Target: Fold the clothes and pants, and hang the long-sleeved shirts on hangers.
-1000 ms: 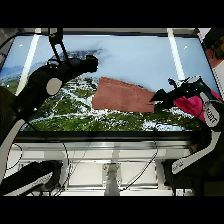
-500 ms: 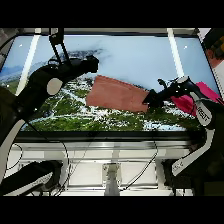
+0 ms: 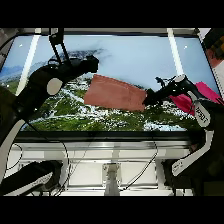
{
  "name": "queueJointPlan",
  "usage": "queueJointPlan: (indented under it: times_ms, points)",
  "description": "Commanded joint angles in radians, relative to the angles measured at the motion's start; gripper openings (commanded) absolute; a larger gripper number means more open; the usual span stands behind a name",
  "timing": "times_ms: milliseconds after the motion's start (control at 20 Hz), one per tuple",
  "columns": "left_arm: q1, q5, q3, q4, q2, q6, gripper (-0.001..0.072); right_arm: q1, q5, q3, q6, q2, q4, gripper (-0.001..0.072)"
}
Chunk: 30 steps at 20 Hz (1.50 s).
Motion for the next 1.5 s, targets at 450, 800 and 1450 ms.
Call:
queueJointPlan:
  times_ms: [450, 800, 1450]
  points:
    - [0.000, -0.032, 0.000, 0.000, 0.001, 0.000, 0.0549, -0.044, -0.023, 0.001, 0.001, 0.013, -0.057, 0.0524]
    - [-0.014, -0.051, 0.000, 0.000, 0.001, 0.000, 0.0548, -0.044, 0.060, 0.001, -0.060, -0.044, 0.090, 0.0524]
    - [-0.039, -0.051, 0.000, -0.001, 0.001, 0.000, 0.0549, 0.093, -0.089, 0.000, -0.008, -0.057, 0.098, 0.0266]
